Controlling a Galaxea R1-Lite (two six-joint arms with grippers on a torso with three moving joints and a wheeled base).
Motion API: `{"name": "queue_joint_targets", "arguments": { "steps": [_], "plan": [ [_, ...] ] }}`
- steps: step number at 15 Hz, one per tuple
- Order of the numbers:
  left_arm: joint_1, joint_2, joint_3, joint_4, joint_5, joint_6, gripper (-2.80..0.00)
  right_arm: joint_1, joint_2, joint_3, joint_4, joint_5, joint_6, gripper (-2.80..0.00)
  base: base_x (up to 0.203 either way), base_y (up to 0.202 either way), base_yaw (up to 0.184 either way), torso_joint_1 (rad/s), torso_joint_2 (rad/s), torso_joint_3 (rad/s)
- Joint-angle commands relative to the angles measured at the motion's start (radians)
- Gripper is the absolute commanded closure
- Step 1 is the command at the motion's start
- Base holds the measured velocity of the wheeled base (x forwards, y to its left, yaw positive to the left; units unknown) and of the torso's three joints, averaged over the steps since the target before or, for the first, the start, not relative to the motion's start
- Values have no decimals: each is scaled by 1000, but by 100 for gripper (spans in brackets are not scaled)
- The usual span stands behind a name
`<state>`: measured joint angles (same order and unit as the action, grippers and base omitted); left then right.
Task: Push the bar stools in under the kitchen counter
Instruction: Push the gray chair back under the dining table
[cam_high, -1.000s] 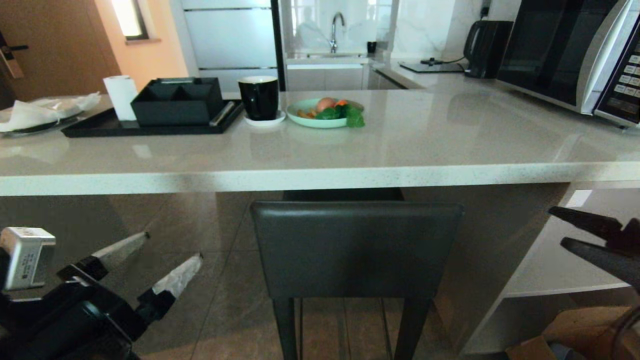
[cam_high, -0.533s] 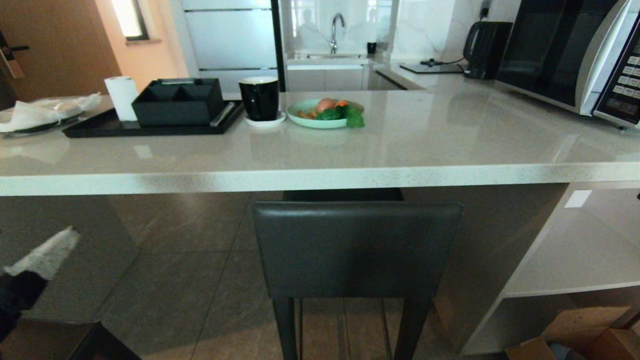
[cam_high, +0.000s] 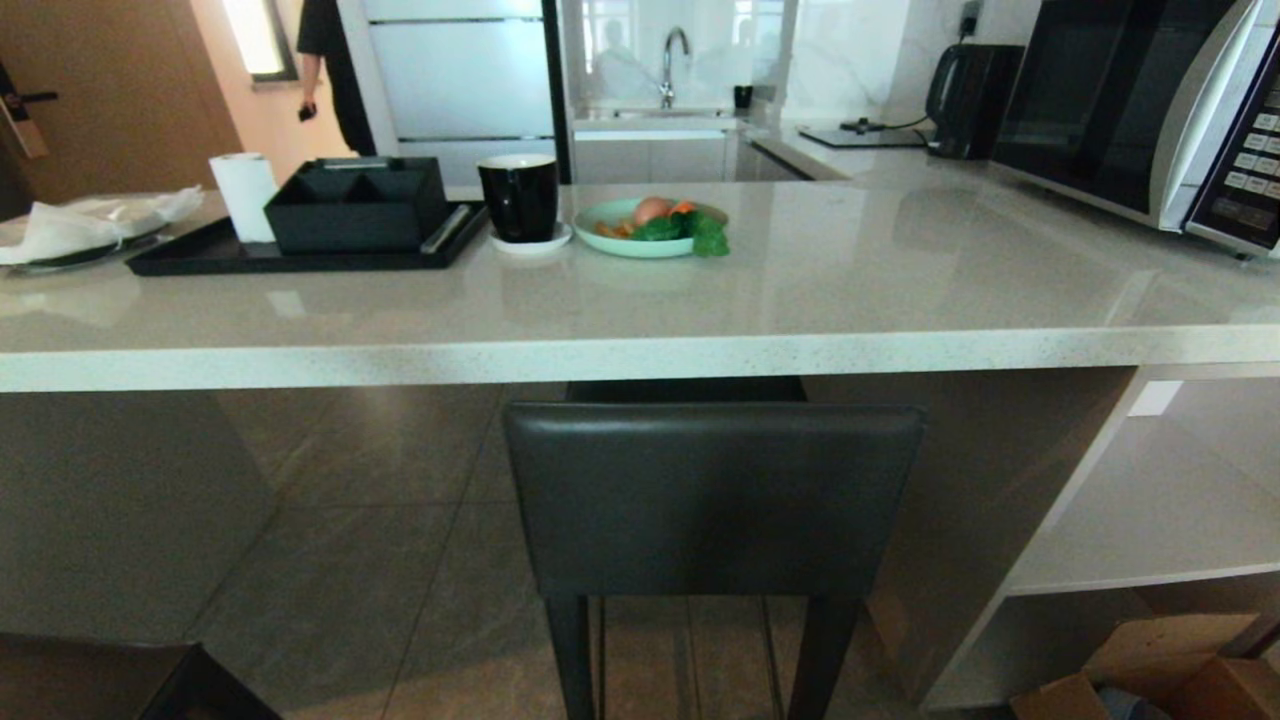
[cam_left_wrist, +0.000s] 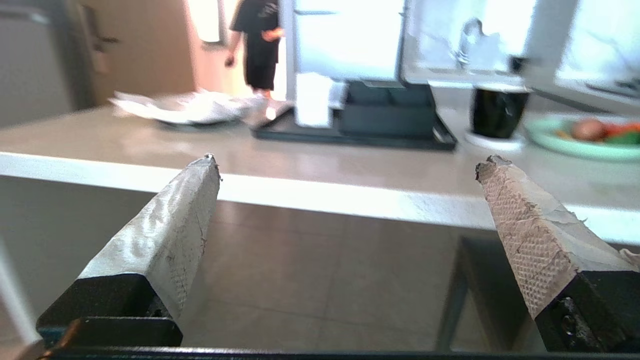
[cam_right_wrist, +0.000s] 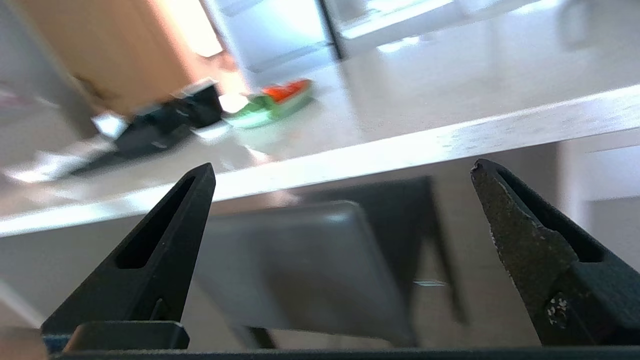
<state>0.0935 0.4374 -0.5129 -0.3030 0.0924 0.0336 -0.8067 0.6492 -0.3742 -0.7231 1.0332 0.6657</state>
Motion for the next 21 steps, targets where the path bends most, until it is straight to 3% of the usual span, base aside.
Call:
{"name": "queue_joint_targets", "arguments": {
  "steps": [1, 2, 4, 6, 8, 9, 13, 16, 18, 19, 21],
  "plan": [
    [50, -59, -48, 63, -44, 4, -280, -10, -76, -138, 283, 77, -179, -280, 0, 0, 0, 0, 0, 0],
    [48, -76, -44, 99, -89, 0, -280, 34, -81, -162, 295, 156, -181, -280, 0, 0, 0, 0, 0, 0],
    [10, -121, -18, 173, -111, -19, -280, 167, -123, -195, 301, 267, -122, -280, 0, 0, 0, 0, 0, 0],
    [-53, -170, 1, 264, -125, -34, -280, 377, -188, -203, 302, 307, -47, -280, 0, 0, 0, 0, 0, 0],
    [-54, -172, -6, 272, -131, -81, -280, 592, -272, -207, 304, 323, 17, -280, 0, 0, 0, 0, 0, 0],
    [-51, -175, -4, 272, -132, -80, -280, 654, -340, -210, 299, 332, 45, -280, 0, 0, 0, 0, 0, 0],
    [-63, -235, 37, 285, -194, -80, -280, 690, -370, -256, 229, 335, 118, -280, 0, 0, 0, 0, 0, 0],
    [-86, -341, 77, 414, -305, -77, -280, 701, -370, -335, 229, 369, 231, -280, 0, 0, 0, 0, 0, 0],
    [-92, -424, 113, 519, -350, -42, -280, 704, -370, -338, 226, 369, 233, -280, 0, 0, 0, 0, 0, 0],
    [-93, -434, 141, 539, -355, -10, -280, 725, -365, -344, 225, 369, 233, -280, 0, 0, 0, 0, 0, 0],
    [-93, -434, 143, 541, -358, -7, -280, 748, -330, -391, 226, 369, 233, -280, 0, 0, 0, 0, 0, 0]
  ]
}}
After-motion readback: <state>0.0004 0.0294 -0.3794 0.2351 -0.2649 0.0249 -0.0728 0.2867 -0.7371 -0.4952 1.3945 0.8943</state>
